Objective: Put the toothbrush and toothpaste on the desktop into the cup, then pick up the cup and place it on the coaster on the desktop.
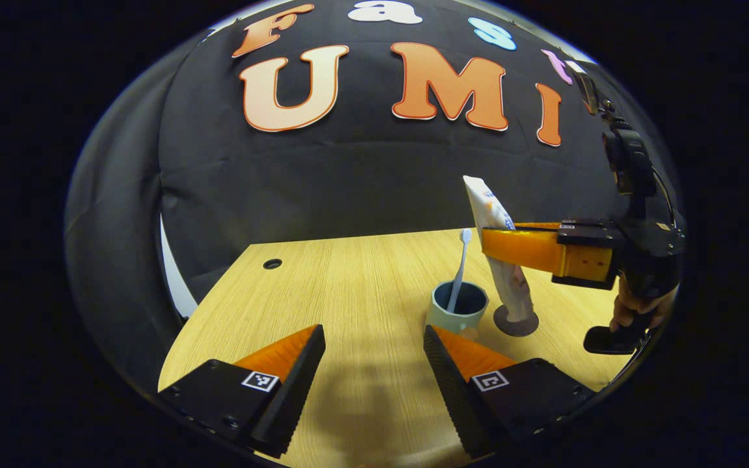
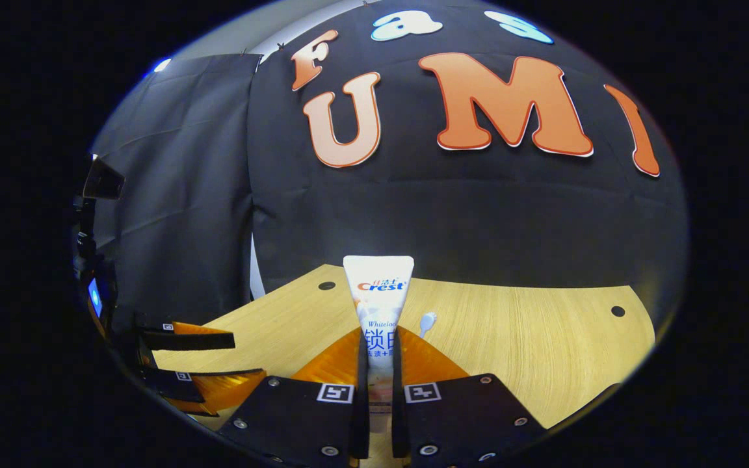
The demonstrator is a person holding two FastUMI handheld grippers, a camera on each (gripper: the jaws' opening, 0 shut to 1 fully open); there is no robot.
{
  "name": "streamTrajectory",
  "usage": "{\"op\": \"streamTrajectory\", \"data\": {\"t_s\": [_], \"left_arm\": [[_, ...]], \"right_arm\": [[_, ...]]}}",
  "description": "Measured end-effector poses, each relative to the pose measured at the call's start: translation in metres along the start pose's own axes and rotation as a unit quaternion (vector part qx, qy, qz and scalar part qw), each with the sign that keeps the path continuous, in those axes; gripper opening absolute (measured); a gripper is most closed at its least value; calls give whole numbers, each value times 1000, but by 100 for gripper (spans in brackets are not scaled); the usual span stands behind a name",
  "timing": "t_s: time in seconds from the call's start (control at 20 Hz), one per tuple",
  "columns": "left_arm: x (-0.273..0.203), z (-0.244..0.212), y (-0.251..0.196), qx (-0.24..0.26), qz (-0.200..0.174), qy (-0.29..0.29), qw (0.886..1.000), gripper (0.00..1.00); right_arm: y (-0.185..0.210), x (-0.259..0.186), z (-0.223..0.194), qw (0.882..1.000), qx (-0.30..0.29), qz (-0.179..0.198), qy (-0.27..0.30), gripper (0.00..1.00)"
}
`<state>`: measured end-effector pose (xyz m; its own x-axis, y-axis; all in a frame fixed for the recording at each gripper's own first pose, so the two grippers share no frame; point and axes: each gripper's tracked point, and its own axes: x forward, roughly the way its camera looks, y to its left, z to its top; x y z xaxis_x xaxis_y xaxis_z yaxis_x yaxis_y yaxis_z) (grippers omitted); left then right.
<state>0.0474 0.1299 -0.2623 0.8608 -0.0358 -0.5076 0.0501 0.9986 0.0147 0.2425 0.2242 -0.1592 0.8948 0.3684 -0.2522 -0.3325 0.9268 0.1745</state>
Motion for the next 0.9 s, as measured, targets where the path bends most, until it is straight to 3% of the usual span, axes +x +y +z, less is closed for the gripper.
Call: {"op": "streamTrajectory", "data": {"t_s": [0.45,0.9], "left_arm": [[0,-17,5,-12,17,18,1000,92],[5,-20,-4,-4,14,34,999,92]], "right_arm": [[-5,43,15,998,0,27,-52,14],[-9,52,-26,999,7,37,-30,14]]}}
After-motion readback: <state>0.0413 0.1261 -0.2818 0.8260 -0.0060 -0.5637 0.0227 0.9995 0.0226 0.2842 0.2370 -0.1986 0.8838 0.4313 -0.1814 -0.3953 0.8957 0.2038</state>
